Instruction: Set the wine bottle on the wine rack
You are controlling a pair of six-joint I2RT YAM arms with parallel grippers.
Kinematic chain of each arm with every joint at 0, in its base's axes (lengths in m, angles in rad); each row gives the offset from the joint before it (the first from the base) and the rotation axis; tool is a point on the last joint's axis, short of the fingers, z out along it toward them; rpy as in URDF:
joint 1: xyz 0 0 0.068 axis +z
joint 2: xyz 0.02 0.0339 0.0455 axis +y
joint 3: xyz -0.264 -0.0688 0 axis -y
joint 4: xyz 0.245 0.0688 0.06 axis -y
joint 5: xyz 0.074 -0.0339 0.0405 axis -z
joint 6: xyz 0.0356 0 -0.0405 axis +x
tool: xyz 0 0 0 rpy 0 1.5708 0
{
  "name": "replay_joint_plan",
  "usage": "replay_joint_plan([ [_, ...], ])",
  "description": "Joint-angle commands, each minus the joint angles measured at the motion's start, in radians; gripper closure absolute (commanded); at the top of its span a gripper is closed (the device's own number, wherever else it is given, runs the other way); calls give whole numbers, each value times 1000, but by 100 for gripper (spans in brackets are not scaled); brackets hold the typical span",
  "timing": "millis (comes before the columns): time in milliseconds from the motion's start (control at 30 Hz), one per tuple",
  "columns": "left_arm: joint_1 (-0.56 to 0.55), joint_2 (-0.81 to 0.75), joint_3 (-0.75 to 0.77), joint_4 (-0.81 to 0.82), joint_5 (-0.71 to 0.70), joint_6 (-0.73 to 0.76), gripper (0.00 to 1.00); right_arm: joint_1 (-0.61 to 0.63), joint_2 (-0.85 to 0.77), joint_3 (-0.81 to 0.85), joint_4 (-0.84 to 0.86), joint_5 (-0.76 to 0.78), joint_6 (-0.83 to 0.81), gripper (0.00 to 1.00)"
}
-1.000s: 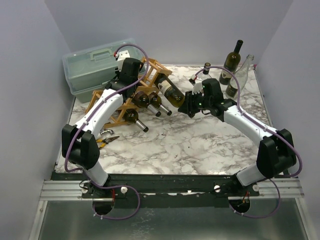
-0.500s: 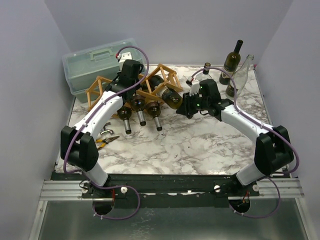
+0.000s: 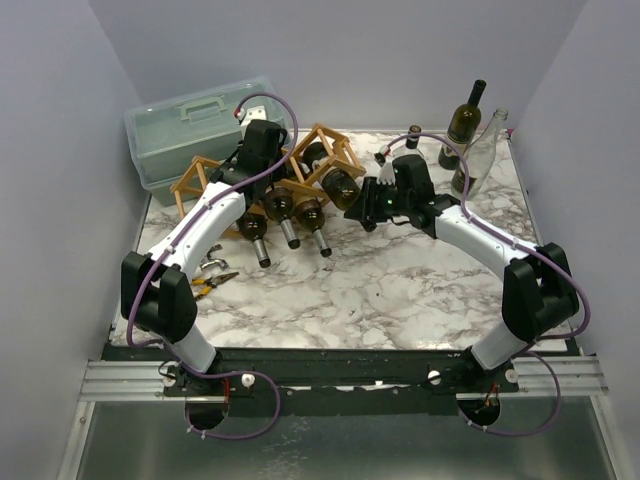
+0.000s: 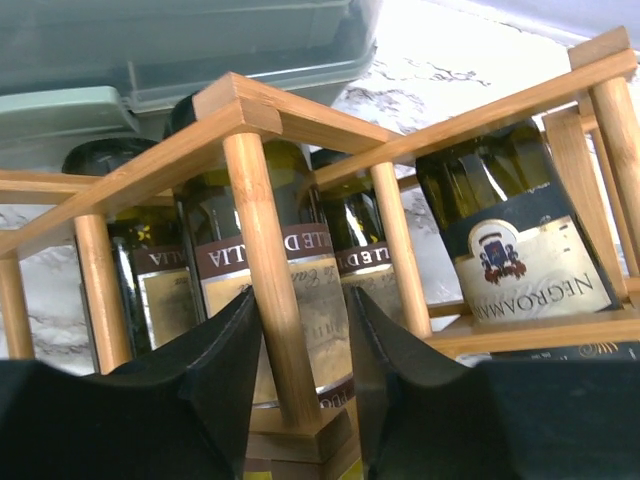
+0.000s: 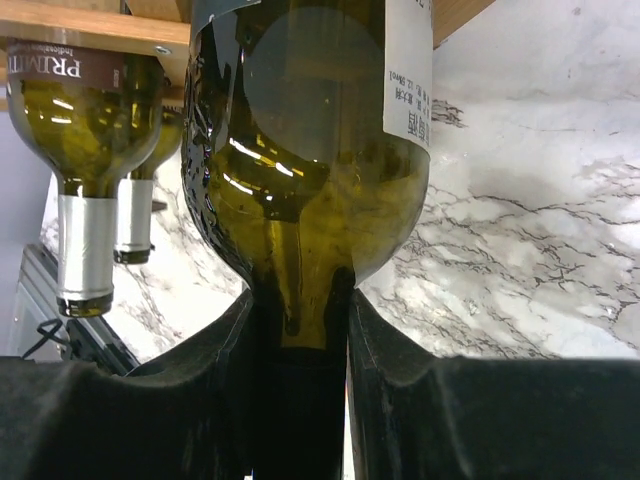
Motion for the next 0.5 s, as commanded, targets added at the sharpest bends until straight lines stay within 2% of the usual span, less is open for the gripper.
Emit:
replay_joint_plan([
  [0,-8,-16,12,-9,84,-43,56,-9,-28,26,206,69,45,100],
  [167,-8,-17,16,-10,127,-66,48,-9,28,43,292,36,58,100],
  [267,-8,-16,17,-10,153,-67,47,-9,45,45,346,4,38,99],
  [467,-8,-33,18,-10,177,-68,41,-9,111,119,322,-25,-5,100],
])
